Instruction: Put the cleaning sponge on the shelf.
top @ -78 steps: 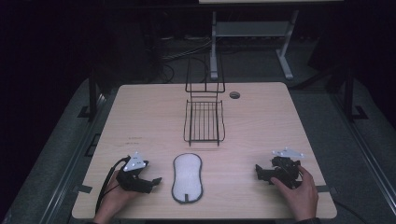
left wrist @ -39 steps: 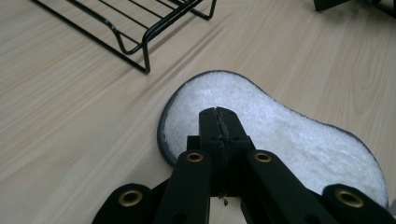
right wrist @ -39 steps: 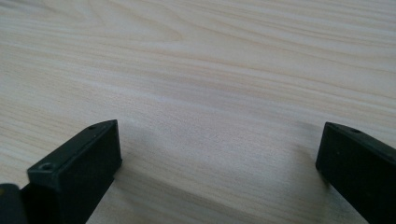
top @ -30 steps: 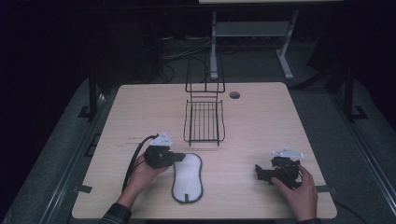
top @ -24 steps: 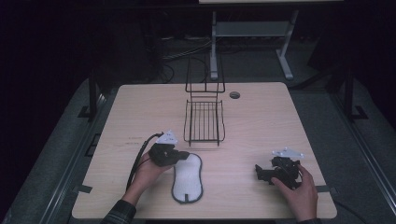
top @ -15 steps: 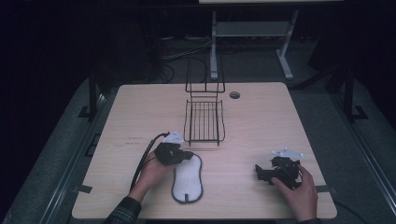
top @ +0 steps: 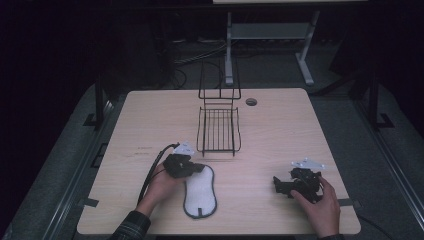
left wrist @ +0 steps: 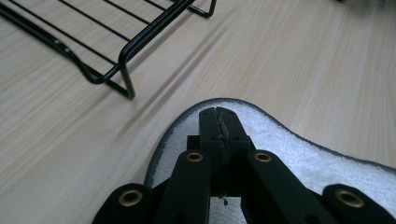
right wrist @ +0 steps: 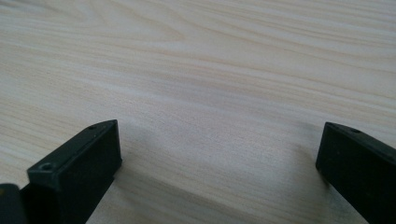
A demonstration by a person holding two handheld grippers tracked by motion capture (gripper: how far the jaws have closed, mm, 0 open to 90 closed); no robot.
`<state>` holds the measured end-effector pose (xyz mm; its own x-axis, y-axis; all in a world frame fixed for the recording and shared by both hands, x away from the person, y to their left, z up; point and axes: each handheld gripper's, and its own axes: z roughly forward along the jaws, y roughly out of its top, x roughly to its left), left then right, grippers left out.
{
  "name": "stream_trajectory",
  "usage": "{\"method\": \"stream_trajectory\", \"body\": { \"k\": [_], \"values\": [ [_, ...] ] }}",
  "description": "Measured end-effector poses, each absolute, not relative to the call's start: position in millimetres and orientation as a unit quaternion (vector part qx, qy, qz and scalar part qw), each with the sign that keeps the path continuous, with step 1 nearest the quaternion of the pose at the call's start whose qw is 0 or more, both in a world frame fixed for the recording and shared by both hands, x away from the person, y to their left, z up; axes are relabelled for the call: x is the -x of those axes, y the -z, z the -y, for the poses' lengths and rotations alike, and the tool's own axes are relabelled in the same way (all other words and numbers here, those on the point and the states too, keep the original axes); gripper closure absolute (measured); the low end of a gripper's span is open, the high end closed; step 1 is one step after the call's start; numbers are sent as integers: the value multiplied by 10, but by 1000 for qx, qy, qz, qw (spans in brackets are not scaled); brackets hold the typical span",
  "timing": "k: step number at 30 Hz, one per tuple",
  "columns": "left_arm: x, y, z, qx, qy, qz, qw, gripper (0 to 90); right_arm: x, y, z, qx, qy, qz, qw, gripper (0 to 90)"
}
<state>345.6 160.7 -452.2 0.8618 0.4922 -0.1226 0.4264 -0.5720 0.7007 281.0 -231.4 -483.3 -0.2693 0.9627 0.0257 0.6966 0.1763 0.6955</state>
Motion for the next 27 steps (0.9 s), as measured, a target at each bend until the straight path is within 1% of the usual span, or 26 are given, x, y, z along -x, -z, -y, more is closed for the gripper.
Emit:
{"method": "stream_trajectory", "body": {
  "k": [27],
  "values": [
    [-3283,4490,-2123,-878,-61,-300,369,895,-2810,4833,2315,-564,-306,-736,218,0]
  ]
}}
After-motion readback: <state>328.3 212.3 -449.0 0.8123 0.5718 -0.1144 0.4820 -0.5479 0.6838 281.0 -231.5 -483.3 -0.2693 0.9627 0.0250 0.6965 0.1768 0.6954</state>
